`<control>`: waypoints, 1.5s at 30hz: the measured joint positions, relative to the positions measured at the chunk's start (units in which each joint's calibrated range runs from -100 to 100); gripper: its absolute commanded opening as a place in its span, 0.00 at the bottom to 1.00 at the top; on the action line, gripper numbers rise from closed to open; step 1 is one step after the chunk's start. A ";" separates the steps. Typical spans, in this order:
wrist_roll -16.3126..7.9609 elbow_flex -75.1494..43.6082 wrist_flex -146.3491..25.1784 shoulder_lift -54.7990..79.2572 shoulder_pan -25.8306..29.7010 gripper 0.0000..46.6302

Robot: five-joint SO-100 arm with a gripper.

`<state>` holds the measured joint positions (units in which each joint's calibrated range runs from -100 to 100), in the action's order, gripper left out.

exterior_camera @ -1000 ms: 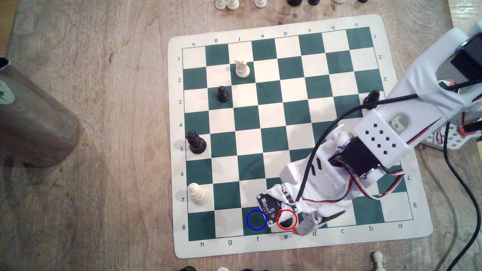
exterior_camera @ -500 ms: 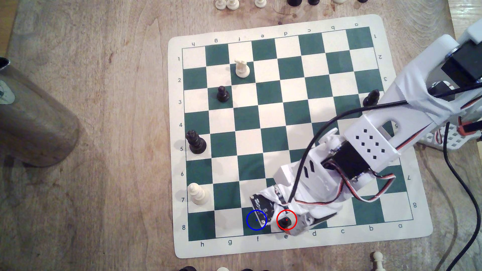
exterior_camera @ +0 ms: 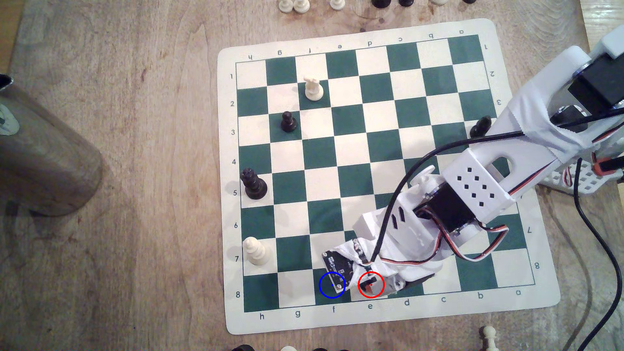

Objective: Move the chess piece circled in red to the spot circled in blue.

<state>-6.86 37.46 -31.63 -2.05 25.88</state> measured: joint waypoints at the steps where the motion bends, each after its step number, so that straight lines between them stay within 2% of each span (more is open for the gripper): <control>1: 0.00 -0.09 -0.40 -0.17 0.00 0.01; 13: -1.12 -9.13 -8.61 -5.87 0.00 0.01; 31: -0.68 -23.95 -6.69 12.48 -2.58 0.01; 45: -0.24 -25.76 -6.69 15.17 -3.39 0.02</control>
<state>-7.11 11.70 -38.33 13.11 22.49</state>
